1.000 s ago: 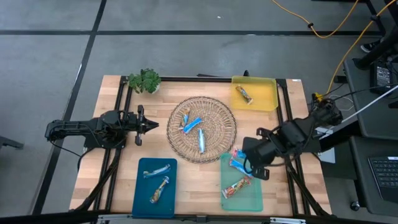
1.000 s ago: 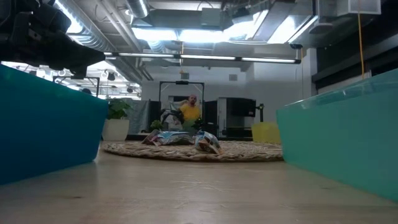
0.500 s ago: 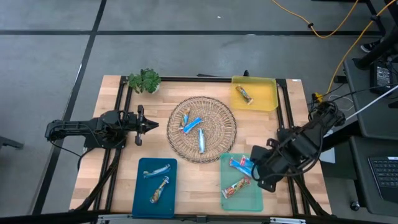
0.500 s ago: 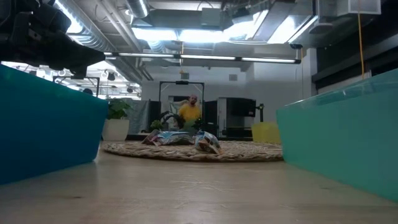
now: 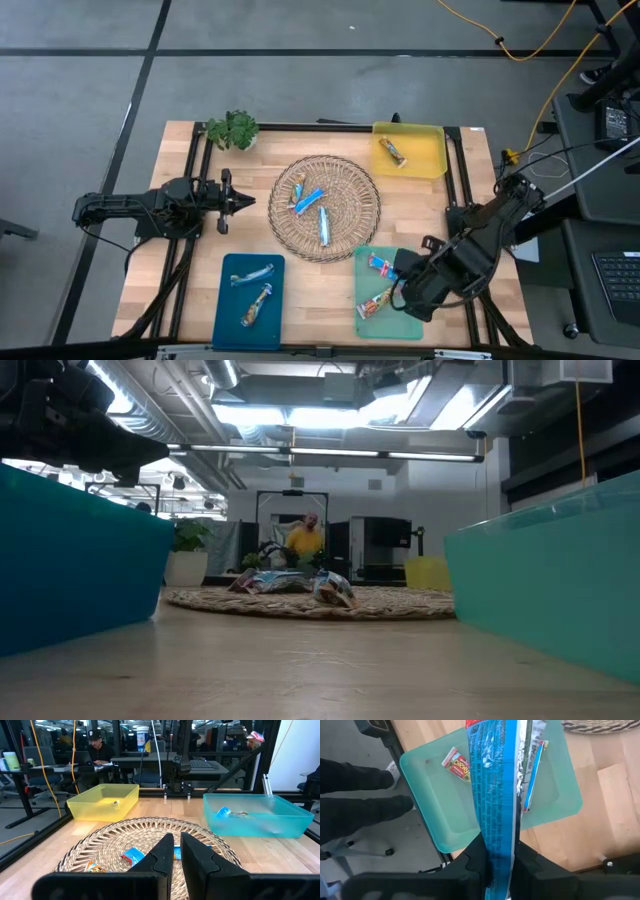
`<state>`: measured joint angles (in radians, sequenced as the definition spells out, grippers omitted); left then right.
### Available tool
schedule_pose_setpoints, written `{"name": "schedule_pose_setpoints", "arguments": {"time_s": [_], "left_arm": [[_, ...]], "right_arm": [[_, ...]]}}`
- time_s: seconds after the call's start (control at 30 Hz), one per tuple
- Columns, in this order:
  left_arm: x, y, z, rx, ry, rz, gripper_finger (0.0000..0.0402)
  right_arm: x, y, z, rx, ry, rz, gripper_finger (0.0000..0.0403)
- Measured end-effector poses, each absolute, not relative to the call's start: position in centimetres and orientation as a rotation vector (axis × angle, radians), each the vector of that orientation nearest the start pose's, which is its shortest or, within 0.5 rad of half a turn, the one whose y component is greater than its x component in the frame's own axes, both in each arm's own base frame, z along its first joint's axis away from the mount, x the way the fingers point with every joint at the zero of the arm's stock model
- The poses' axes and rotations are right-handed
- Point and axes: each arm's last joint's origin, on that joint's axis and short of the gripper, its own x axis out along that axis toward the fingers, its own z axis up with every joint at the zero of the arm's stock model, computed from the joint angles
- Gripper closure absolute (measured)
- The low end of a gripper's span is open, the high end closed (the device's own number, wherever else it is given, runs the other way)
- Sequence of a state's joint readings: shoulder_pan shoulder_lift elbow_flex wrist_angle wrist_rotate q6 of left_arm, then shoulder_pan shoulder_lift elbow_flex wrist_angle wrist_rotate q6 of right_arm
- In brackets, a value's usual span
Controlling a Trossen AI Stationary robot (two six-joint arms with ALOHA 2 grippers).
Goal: Pick and place Granola Bars by type
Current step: Put the red granola bar into the green bin
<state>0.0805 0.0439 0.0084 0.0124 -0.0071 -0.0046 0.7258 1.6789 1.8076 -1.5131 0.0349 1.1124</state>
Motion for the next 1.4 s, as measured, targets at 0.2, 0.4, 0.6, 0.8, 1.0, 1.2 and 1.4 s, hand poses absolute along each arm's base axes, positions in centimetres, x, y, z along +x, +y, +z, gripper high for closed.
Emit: {"name": "schedule_pose_setpoints", "arguments": {"time_s": [0.2,0.4,0.6,0.8,1.0,1.2,1.4], "left_arm": [[10.0,0.8,16.4,-0.005,0.023,0.087,0.0376],[10.0,0.8,16.4,-0.005,0.023,0.087,0.0377],[10.0,0.8,16.4,-0.005,0.023,0.088,0.0373],[10.0,0.8,16.4,-0.006,0.023,0.088,0.0375],[10.0,0.8,16.4,-0.005,0.023,0.087,0.0377],[10.0,0.8,16.4,-0.005,0.023,0.087,0.0377],[10.0,0.8,16.4,-0.005,0.023,0.087,0.0373]], "right_arm": [[23.6,20.8,34.9,0.363,1.427,-0.201,0.0346],[24.0,21.5,34.3,0.350,1.408,-0.197,0.0346],[24.5,22.4,33.4,0.315,1.417,-0.173,0.0346],[25.2,23.3,32.0,0.295,1.417,-0.151,0.0346],[25.2,24.5,28.9,0.327,1.434,-0.090,0.0346],[24.9,25.5,25.8,0.396,1.472,-0.027,0.0346],[25.0,26.1,23.1,0.479,1.429,0.000,0.0346]]}}
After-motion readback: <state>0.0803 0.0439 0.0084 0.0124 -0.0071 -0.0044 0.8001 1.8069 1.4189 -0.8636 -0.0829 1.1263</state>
